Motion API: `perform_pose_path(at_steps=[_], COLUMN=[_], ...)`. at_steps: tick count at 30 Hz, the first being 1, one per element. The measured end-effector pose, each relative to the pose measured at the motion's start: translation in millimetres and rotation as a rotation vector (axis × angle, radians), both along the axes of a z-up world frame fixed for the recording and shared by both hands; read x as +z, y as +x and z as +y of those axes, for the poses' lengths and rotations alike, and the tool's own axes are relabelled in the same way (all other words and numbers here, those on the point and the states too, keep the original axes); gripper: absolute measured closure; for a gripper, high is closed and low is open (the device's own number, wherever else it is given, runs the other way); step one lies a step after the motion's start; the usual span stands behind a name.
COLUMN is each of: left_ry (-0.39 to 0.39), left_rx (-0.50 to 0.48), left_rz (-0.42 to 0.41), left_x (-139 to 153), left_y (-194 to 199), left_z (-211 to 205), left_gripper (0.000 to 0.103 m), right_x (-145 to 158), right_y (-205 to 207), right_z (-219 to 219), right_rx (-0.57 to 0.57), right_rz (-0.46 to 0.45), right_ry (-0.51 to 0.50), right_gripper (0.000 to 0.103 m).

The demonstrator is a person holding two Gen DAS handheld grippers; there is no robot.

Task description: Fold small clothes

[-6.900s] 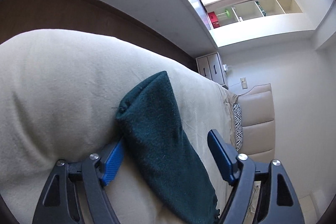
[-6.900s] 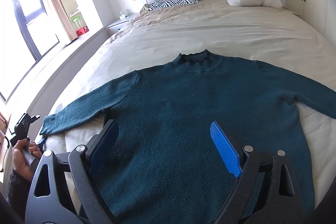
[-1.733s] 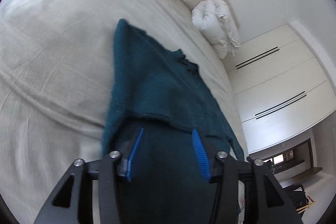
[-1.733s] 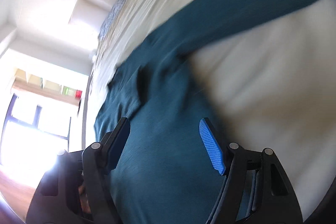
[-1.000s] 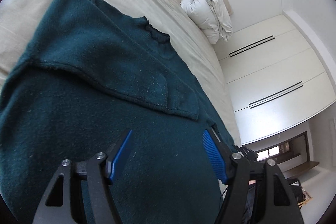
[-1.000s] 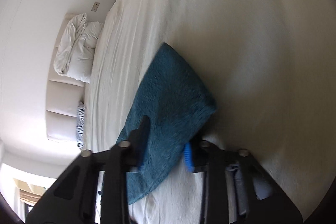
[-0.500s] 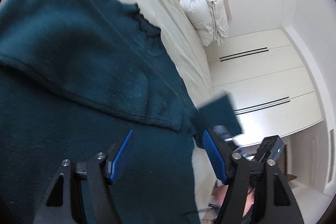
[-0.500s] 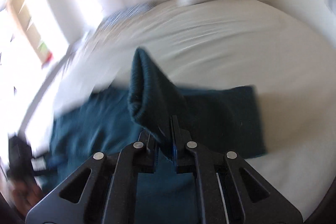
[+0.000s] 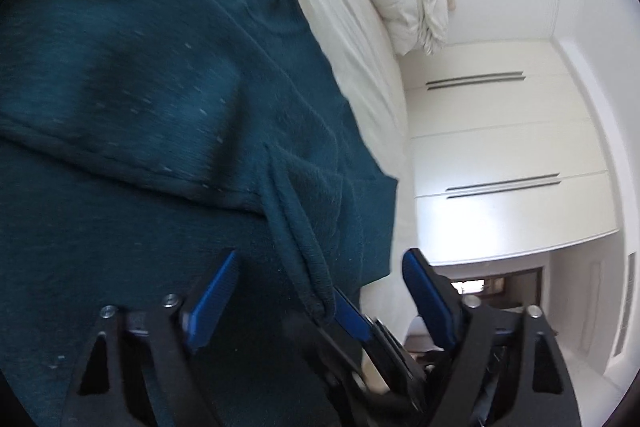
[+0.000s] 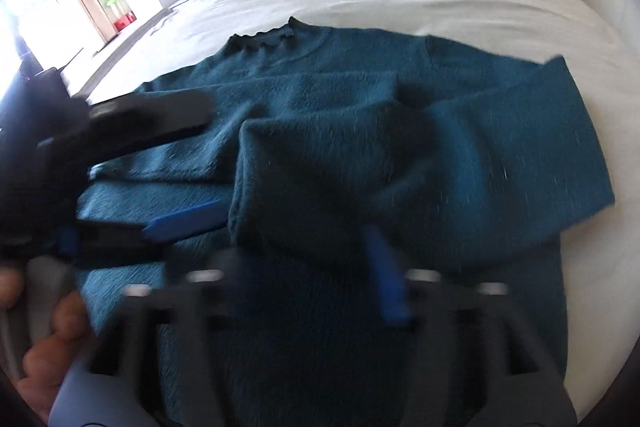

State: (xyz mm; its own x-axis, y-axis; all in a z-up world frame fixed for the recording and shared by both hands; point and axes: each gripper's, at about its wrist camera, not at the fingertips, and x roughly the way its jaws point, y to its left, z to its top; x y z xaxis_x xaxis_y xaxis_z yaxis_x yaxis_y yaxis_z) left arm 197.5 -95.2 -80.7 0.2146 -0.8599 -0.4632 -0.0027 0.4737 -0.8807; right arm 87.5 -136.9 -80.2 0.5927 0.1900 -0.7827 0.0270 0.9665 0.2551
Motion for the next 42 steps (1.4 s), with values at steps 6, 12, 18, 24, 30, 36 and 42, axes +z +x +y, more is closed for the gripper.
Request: perform_pose_path(at_steps=[6,12,18,24,30,36,42], left_ry=[0.130,0.219,0.307,0.362,0.432,0.444,0.435], left_rx=[-0.039,-0.069,-0.104,-0.123,-0.079,-0.025,0.023], left_rz=[0.023,-0.164,-0.396,-0.536,-0.403,-0.292,-0.298], left_x=[-7.2,47.7,122.4,153.0,100.4,48.8,45.8], left_y=[4.7,2.3,1.6,3.9,35.6,47.7,56.5], left_z=[-20.7,-21.0,-8.7,2.7,47.4,87.2,107.2], left_gripper=[0.095,0.094,0.094,0.094,0.094,0.094,0.094], right_x=[0.0,-10.7,-16.5,-20.8,-19.5,-19.8,-21.5], right_y=[-36.1,-62.8,-70.8,-63.4,-60.3,-56.7,-54.2], right_z=[-32.8,-64.2,-67.3,-63.9,-62.4,-61.9,-63.1], right_rx=[-0.092,-0.161,-0.164,-0.158,-0.151,-0.149,-0.150], right_rz=[0.044,0.042,0.041,0.041,0.047,0.050,0.051], right_ry=[0.162,0.282,0.281,0.266,0.261,0.262,0.269], right_gripper=[0.035,0.035,0.035,0.035,0.035,0.035,0.035])
